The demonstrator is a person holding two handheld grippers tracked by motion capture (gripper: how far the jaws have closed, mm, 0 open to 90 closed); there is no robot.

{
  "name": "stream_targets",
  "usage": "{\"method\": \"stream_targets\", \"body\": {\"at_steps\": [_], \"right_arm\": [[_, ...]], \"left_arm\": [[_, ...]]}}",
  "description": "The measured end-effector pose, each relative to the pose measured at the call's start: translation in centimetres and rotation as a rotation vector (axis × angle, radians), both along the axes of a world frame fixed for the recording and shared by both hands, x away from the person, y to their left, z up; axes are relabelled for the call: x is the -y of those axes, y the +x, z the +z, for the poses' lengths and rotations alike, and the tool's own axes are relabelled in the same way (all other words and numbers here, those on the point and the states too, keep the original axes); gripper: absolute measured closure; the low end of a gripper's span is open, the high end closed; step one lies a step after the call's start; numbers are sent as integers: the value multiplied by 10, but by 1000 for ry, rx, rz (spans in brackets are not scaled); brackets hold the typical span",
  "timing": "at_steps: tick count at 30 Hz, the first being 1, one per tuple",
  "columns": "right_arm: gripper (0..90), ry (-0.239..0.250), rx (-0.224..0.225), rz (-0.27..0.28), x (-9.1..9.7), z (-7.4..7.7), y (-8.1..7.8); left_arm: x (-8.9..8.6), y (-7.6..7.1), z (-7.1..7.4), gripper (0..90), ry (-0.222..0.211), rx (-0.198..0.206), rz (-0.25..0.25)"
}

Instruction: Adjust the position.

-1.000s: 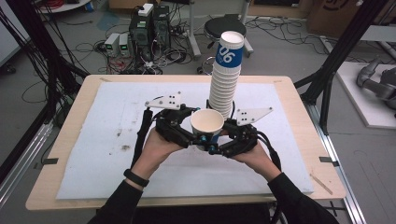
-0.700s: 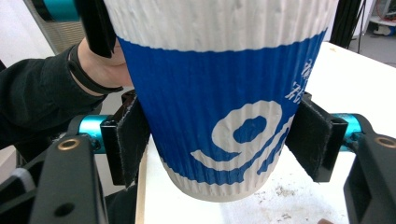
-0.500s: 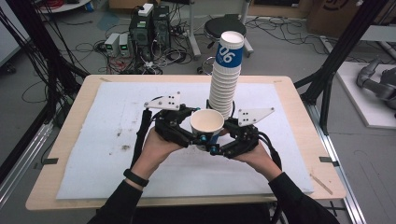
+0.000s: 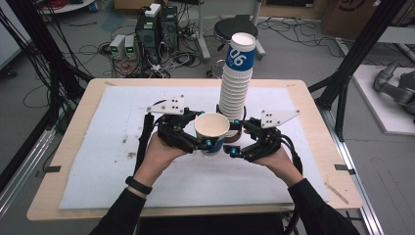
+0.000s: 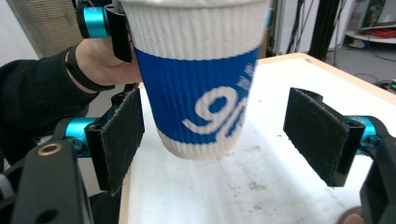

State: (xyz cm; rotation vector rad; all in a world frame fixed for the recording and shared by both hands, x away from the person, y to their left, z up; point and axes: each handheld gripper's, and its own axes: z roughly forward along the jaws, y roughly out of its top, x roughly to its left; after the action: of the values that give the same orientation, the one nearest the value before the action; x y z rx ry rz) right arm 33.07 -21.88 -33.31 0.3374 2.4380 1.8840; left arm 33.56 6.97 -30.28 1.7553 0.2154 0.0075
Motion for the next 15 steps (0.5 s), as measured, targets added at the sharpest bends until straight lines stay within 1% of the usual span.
{"method": "stream_targets", "body": {"at_steps": [6,15], "right_arm": [[207,9,7,-31,12,2,3],[207,4,22,-69,25,3,7]], "left_arm": [[-5,2,0,213,7,5,12],[-11,2,-1,213,13,9,29]]}}
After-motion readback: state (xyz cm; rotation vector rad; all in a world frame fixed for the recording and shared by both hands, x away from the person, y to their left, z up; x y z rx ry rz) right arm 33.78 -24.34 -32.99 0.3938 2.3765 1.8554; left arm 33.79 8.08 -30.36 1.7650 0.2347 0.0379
